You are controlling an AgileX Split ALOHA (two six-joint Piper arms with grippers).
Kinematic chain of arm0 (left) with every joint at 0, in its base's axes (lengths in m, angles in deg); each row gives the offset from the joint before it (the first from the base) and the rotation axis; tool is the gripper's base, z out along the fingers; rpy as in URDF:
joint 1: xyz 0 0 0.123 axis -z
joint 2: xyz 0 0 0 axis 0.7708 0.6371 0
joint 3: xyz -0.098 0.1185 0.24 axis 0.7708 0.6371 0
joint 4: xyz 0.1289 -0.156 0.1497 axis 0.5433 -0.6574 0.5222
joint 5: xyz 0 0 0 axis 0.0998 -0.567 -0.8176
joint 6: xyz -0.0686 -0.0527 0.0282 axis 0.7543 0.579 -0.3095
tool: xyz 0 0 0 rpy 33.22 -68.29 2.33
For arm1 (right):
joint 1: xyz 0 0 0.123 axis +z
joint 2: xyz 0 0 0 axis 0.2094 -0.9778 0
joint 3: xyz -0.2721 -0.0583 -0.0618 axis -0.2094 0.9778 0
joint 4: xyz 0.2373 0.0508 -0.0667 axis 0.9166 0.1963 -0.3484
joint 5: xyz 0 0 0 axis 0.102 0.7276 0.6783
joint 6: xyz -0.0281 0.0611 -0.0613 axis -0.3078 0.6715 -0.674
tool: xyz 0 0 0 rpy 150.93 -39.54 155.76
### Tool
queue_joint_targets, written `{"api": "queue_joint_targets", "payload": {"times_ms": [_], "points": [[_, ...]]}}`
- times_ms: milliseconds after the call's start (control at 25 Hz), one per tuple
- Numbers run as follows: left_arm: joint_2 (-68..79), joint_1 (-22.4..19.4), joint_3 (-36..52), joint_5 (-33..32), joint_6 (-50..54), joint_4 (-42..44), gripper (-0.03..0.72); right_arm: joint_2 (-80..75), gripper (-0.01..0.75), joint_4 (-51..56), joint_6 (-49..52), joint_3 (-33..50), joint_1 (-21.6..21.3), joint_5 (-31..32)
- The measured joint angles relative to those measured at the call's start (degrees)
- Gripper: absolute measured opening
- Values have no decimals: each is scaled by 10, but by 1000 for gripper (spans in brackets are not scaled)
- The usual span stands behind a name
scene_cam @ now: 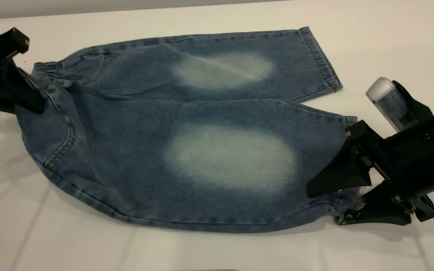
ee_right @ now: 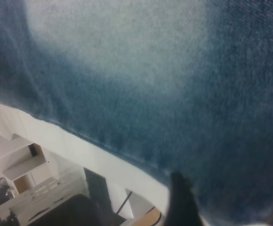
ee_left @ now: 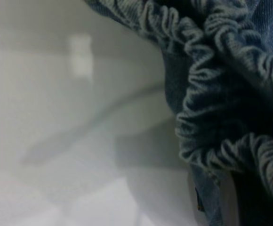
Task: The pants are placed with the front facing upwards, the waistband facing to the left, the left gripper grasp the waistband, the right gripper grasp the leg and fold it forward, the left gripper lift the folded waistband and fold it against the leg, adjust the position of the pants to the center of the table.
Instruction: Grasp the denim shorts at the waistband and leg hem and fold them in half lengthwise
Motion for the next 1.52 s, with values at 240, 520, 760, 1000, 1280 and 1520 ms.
{"api": "queue_joint_targets", "payload": {"times_ms": [240,520,760,1000,1280,1520], "points": [[0,0,0,-1,0,-6,57,-6,52,1,1,-3,0,59],[0,0,0,-9,-21,-80,57,7,37,0,67,-40,-5,174],[-4,0,0,-17,-28,-139,57,40,36,-2,179,-116,-17,178],[-15,0,0,-19,-32,-279,59,40,36,-11,271,-218,-22,178],[-15,0,-12,-5,-32,-433,61,40,36,-17,363,-325,-28,146],[-15,0,-12,65,-44,-531,62,37,36,-18,409,-369,-28,4]]}}
